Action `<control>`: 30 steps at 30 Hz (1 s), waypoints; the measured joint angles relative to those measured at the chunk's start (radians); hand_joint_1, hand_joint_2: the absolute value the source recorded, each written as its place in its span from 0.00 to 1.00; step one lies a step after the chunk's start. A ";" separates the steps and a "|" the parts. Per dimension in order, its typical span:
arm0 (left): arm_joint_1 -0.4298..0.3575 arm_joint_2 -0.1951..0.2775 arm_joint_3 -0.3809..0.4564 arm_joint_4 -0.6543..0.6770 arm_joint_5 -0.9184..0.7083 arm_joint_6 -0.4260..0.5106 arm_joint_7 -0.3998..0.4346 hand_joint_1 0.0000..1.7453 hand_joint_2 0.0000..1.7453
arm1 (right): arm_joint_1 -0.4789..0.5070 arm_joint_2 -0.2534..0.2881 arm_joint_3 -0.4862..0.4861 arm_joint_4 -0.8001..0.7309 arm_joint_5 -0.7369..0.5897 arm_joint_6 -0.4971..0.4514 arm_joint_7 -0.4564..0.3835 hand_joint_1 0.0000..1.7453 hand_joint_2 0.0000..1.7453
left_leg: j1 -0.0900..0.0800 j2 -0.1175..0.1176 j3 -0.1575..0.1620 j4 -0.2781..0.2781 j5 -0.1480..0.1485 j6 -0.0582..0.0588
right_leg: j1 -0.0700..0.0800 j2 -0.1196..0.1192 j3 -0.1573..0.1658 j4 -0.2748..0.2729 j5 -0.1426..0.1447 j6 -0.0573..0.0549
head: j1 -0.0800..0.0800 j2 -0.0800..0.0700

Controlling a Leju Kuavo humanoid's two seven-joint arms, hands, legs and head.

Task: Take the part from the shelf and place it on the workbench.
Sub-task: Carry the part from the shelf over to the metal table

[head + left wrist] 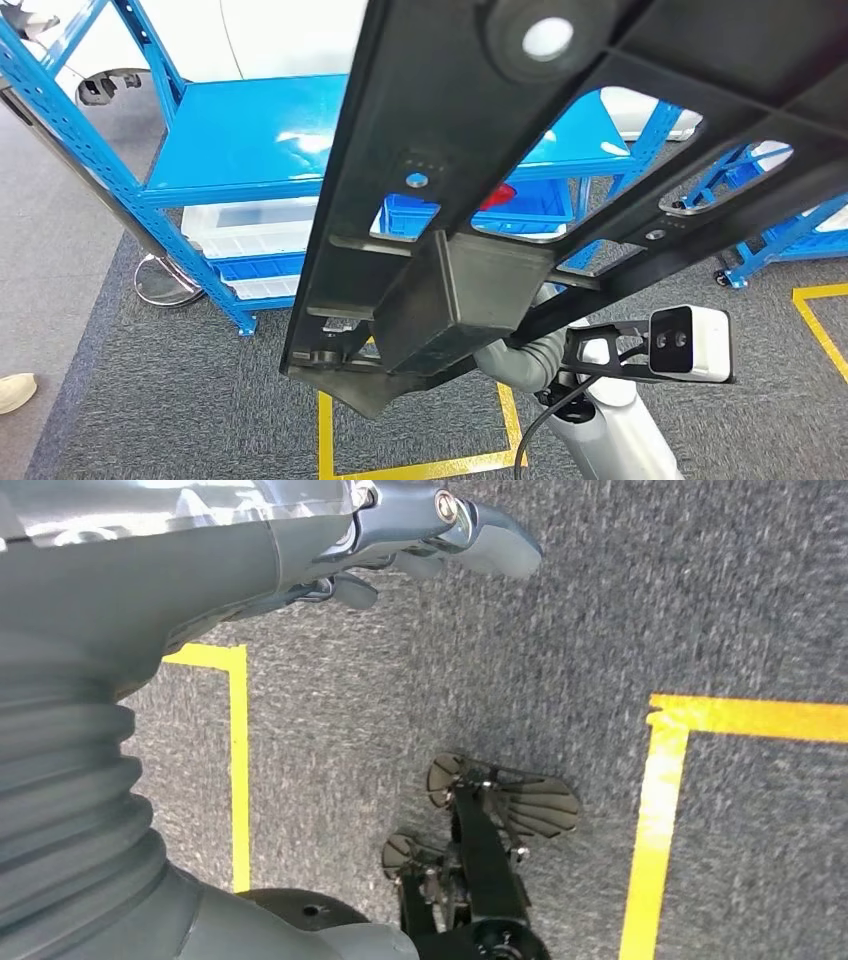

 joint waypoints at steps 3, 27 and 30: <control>0.001 0.000 0.000 0.000 0.001 0.000 0.002 0.00 1.00 | 0.000 0.000 -0.003 0.000 0.000 0.004 0.000 1.00 1.00 | 0.004 -0.002 -0.036 0.087 -0.066 -0.013 | -0.004 -0.004 -0.008 -0.008 0.018 -0.021 | -0.004 0.000; 0.000 -0.003 0.001 0.000 -0.004 -0.015 0.026 0.00 1.00 | 0.010 0.003 -0.047 0.003 0.000 0.058 0.012 1.00 1.00 | 0.001 0.058 0.059 0.002 -0.059 0.014 | -0.006 -0.057 -0.076 0.053 0.037 0.020 | -0.005 0.000; 0.000 -0.003 0.001 0.000 -0.002 -0.015 0.026 0.00 1.00 | 0.011 0.003 -0.048 0.003 -0.001 0.057 0.013 1.00 1.00 | -0.005 0.083 0.059 0.005 -0.061 -0.001 | -0.001 -0.050 -0.075 0.028 0.043 -0.001 | -0.008 0.000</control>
